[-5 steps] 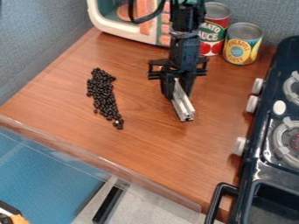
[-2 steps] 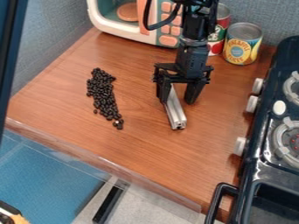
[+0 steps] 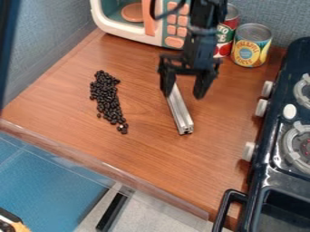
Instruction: Sweep into pile
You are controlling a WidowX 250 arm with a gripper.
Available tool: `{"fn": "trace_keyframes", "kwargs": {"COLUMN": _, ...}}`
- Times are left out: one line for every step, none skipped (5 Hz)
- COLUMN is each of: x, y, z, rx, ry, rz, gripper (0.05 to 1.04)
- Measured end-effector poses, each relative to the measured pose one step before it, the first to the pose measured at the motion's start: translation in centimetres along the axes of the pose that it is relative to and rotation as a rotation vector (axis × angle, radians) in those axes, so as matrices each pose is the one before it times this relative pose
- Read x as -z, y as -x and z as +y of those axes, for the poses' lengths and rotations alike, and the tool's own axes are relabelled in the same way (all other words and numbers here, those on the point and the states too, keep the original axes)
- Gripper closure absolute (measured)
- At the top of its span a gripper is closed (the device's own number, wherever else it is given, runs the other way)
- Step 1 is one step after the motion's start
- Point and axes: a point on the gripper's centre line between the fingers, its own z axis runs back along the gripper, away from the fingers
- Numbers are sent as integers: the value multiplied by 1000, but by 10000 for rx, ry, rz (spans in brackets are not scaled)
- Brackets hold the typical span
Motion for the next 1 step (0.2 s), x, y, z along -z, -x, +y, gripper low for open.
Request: {"fn": "trace_keyframes", "kwargs": {"x": -1363, "y": -722, "z": -484, "rx": 511, "ry": 1, "rz": 852, "gripper": 84}}
